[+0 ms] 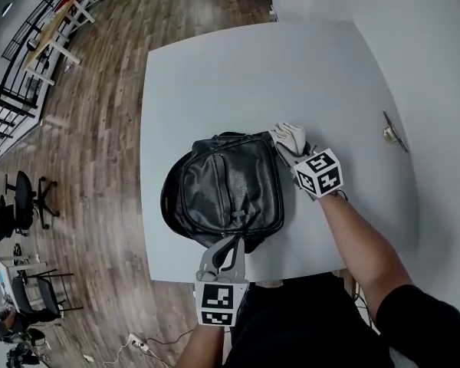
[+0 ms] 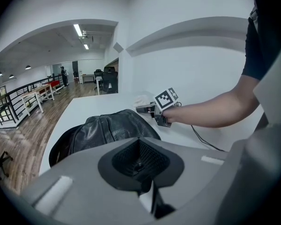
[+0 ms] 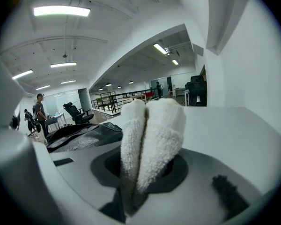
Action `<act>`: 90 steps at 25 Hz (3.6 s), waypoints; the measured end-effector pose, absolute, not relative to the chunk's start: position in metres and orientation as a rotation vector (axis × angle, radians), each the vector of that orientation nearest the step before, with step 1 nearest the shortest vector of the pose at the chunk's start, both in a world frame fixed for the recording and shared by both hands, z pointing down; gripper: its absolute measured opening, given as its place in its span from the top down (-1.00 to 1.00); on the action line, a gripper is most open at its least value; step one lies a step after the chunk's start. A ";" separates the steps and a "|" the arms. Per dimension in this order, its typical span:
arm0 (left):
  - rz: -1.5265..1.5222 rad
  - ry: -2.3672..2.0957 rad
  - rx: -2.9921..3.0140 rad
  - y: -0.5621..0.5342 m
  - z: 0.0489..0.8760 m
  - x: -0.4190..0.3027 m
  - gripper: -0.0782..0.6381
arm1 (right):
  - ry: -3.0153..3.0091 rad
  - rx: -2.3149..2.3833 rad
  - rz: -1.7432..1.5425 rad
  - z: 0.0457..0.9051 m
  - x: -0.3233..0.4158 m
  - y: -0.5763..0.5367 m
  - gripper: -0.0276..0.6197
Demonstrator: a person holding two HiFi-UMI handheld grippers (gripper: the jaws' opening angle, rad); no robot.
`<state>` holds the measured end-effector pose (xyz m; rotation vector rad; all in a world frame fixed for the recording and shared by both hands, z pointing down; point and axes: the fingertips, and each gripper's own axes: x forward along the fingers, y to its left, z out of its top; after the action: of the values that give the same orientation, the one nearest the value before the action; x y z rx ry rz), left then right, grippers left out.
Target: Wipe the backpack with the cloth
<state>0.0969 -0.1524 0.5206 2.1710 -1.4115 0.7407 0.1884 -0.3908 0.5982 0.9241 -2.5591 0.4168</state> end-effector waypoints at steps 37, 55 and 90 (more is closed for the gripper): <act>0.642 -1.300 2.234 -0.124 0.528 0.083 0.76 | -2.569 1.015 0.442 0.591 0.197 -0.306 0.65; 0.644 -1.203 2.299 -0.103 0.527 0.057 0.76 | -2.476 1.132 0.448 0.590 0.206 -0.244 0.65; 0.585 -1.074 2.387 -0.072 0.517 -0.002 0.76 | -2.349 1.397 0.510 0.568 0.178 -0.142 0.65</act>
<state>-0.0016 -0.0724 0.5166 2.3872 -1.0741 0.5845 0.1777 -0.1422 0.5681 1.3973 -2.3489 0.5095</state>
